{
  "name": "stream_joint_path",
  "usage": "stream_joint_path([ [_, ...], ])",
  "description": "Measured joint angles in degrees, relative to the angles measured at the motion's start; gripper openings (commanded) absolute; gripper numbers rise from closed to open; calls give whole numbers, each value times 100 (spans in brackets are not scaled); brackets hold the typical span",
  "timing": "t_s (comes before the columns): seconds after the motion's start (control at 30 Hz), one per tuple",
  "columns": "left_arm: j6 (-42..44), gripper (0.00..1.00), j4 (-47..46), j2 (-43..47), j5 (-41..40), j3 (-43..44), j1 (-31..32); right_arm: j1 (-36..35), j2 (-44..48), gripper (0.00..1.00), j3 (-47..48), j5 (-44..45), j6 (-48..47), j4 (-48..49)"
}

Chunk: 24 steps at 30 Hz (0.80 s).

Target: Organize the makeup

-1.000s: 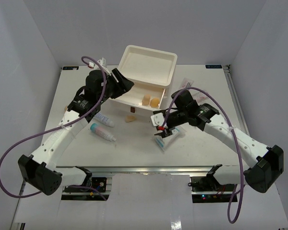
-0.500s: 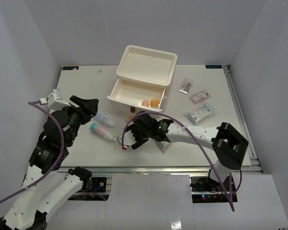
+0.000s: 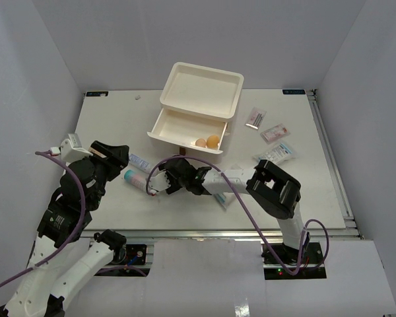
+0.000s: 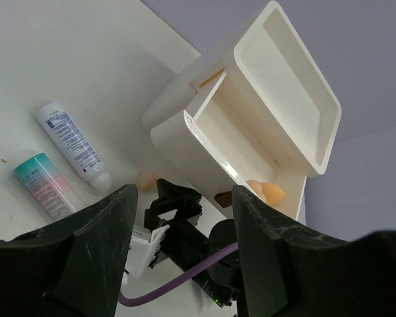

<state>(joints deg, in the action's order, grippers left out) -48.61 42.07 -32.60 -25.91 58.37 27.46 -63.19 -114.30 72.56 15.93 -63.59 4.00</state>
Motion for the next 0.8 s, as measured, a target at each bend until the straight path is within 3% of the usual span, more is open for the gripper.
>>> stream_joint_path([
  [0.23,-75,70,44,14,-10,-17,0,1,-402,65,199,96,-54,176],
  [0.47,-208,70,171,69,-9,-63,0,76,-564,34,347,18,-94,119],
  [0.8,-372,70,207,93,5,-220,0,162,-166,8,350,-915,306,-721],
])
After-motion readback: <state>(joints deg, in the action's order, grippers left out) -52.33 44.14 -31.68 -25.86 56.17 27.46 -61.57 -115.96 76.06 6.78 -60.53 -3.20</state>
